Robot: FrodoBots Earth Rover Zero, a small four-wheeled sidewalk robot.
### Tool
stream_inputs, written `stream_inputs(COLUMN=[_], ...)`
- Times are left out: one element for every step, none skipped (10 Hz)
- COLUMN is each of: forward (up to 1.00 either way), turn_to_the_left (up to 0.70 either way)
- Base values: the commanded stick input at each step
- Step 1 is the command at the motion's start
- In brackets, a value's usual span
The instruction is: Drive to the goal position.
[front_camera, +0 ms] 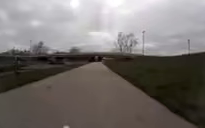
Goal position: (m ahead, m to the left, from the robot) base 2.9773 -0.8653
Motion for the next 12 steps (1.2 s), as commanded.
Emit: stream_inputs(forward=[1.00,1.00,1.00,1.00,1.00,1.00,1.00,1.00,1.00,1.00,1.00,1.00], turn_to_the_left=[0.00,0.00,0.00,0.00,0.28,0.40,0.29,0.04,0.00,0.00,0.00,0.00])
